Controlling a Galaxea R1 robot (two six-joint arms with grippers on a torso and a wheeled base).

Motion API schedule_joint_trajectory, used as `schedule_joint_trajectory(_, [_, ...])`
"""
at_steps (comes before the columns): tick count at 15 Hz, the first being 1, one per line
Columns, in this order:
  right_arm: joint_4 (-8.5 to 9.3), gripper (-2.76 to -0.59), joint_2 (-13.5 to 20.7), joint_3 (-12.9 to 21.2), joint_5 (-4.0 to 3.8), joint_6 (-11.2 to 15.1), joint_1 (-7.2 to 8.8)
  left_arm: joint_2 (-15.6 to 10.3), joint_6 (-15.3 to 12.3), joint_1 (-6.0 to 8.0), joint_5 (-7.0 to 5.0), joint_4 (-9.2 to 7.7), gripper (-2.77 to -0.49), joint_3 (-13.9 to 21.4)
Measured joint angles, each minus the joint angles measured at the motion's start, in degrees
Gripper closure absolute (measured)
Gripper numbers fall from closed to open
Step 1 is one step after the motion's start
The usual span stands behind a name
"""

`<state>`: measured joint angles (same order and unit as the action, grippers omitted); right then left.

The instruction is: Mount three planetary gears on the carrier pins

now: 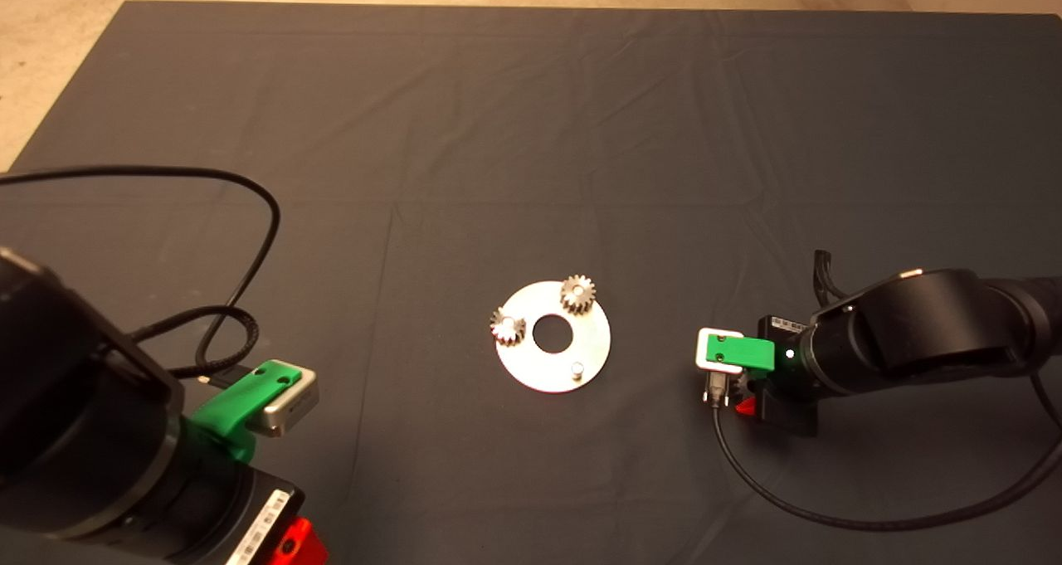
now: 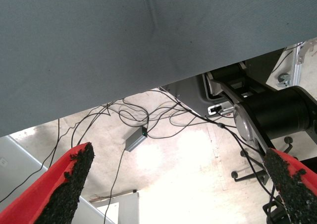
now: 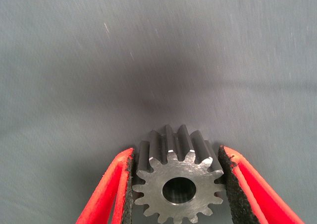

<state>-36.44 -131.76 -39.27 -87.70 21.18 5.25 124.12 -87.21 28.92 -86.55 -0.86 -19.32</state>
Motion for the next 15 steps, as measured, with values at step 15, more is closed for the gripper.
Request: schedule_joint_trajectory(15, [9.59,-1.04,-13.36,-6.07,0.07,9.82,6.94,0.13,0.02,0.0,-0.44,-0.02,-2.48,0.0])
